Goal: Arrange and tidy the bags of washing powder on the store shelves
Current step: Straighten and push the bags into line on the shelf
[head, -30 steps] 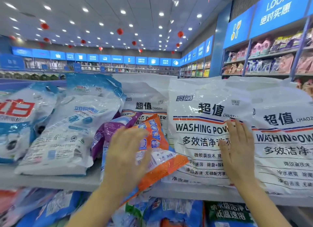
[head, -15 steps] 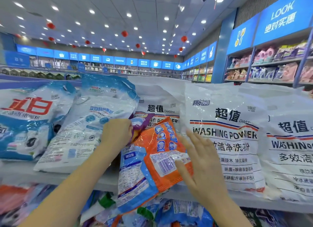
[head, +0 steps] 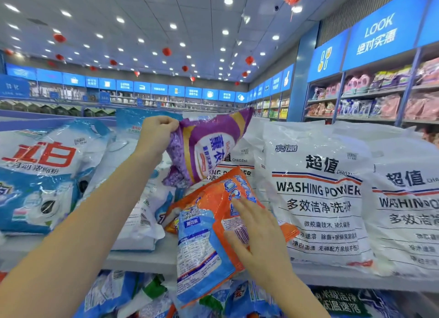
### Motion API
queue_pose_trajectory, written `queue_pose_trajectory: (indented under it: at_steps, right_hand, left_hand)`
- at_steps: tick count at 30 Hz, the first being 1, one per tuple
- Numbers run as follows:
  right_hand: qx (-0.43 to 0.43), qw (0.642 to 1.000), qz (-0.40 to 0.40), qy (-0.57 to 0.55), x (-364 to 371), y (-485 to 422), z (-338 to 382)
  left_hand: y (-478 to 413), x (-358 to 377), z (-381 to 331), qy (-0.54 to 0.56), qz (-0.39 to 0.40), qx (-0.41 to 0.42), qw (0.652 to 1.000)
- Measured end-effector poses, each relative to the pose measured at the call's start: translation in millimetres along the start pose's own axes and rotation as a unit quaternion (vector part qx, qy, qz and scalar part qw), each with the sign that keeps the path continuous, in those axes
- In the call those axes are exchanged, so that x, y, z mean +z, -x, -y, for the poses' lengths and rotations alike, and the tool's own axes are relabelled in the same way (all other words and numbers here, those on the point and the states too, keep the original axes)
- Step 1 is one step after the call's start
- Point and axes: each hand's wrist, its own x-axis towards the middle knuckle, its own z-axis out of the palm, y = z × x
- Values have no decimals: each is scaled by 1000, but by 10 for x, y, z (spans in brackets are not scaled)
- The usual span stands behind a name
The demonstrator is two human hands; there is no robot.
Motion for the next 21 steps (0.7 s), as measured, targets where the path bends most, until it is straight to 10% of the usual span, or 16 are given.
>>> queue_pose_trajectory:
  at_steps: [4,9,15,21]
  right_hand:
    - [138,922,-88,-351,-261,-336,33]
    - [217,839,-154,-475,-663,-830,-40]
    - [102,922,-181,-327,-846,-999,14]
    - [-56,981,-184,-29,-1149,-1226,189]
  left_hand:
    - [126,-38,-93,144,31,-88,985]
    - [457,-12,-52,252,88,-186,946]
    - [751,-78,280,294,137,-214,921]
    - [991,-212,848,-74,117,141,980]
